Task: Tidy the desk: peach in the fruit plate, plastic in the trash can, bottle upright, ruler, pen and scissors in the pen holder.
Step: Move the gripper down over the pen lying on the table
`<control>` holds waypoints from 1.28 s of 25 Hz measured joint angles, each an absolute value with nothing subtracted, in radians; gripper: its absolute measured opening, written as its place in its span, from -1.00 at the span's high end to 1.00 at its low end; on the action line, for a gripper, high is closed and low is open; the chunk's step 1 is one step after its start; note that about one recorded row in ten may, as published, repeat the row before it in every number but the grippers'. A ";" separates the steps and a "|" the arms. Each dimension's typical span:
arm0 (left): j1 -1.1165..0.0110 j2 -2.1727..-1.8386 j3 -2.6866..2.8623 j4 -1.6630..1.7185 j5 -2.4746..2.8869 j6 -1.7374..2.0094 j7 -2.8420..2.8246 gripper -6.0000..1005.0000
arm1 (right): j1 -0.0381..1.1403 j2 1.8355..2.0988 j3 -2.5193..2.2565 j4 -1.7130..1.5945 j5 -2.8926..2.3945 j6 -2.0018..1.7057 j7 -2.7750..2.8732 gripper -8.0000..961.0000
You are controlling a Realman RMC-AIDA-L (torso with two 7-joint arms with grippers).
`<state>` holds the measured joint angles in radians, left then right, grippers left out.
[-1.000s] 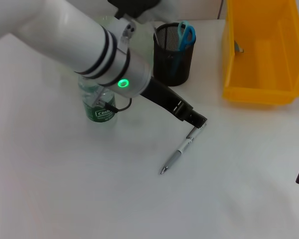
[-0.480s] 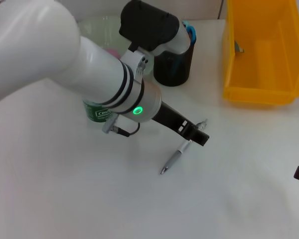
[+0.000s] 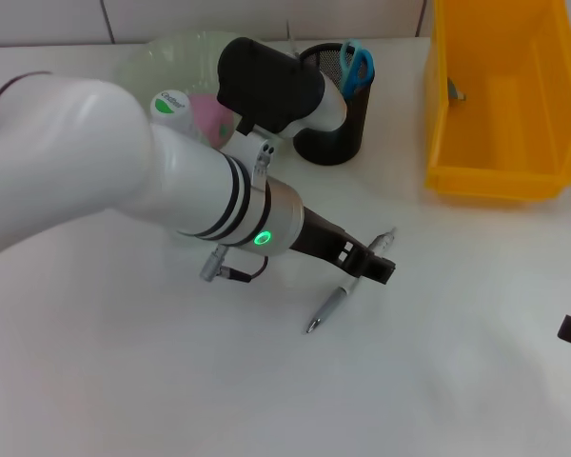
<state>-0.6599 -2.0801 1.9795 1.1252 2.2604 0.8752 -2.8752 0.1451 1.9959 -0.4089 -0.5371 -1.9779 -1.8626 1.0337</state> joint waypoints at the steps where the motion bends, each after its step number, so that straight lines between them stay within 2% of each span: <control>1: -0.657 -2.080 1.992 1.123 2.260 0.863 -2.875 -0.63 | 0.146 1.996 -0.408 -0.537 -1.978 -1.861 1.034 -0.40; 21: -0.618 -2.080 2.102 1.098 2.261 0.744 -2.876 -0.46 | 0.157 2.002 -0.405 -0.529 -1.982 -1.857 1.034 -0.40; 26: -0.618 -2.080 2.113 1.097 2.261 0.735 -2.876 -0.09 | 0.158 2.004 -0.405 -0.529 -1.982 -1.857 1.034 -0.40; 32: -0.613 -2.080 2.115 1.098 2.261 0.729 -2.876 -0.10 | 0.158 2.006 -0.405 -0.529 -1.980 -1.857 1.034 -0.40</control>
<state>-0.6126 -2.0800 2.1153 1.0981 2.2611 0.7285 -2.8762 0.1582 2.0064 -0.4049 -0.5292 -1.9804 -1.8572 1.0340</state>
